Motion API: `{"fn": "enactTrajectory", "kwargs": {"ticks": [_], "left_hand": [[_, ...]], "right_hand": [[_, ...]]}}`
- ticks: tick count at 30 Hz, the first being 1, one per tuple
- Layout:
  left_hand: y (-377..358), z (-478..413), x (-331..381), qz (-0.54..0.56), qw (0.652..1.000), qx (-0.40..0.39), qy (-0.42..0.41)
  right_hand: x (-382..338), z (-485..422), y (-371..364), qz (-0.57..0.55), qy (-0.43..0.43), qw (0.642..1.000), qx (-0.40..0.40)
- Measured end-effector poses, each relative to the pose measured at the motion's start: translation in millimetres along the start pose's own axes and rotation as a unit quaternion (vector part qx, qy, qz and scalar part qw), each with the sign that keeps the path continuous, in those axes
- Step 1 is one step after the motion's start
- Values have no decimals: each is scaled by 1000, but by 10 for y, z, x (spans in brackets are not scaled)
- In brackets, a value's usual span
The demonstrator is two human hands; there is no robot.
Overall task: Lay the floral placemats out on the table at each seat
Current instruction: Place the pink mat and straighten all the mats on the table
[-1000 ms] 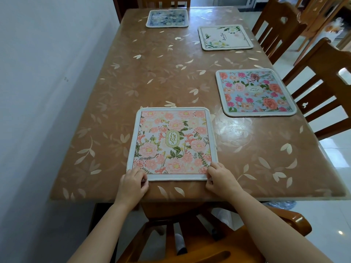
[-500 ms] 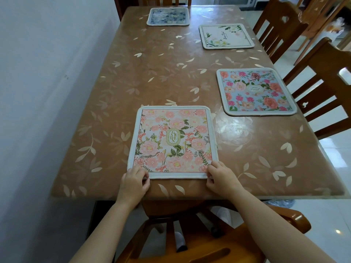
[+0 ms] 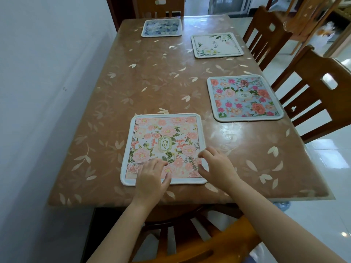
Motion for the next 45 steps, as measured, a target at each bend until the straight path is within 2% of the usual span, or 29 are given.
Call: {"fn": "enactTrajectory", "kwargs": {"ticks": [3, 7, 15, 24, 35, 41, 45], "left_hand": [[-77, -38, 337, 21, 1000, 16, 17], [-299, -112, 963, -6, 1000, 8, 2], [-879, -218, 2476, -20, 999, 17, -40], [-1405, -453, 3788, -1, 998, 45, -33], [-2054, -938, 4425, -22, 999, 6, -27], [-2281, -1336, 4636, -49, 995, 91, 12], [-2481, -1632, 4638, -59, 991, 104, 64]], "right_hand": [[153, 52, 306, -1, -13, 1000, 27], [482, 222, 752, 28, 8, 999, 43], [1611, 730, 1647, 30, -35, 996, 76], [2752, 1106, 2564, 40, -66, 992, 103], [3471, 907, 2966, 44, -41, 991, 121], [3861, 370, 3070, 43, 7, 994, 96], [4073, -74, 3066, 39, 48, 997, 44]]}}
Point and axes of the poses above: each hand's wrist, its own z-axis away from the middle knuckle, its own y-axis out of the back of the hand, x = y × z, the point moved 7 cm from there along -z, towards the middle knuckle, and after that the axes turned 6 degrees about x, right-handed, at the moved point
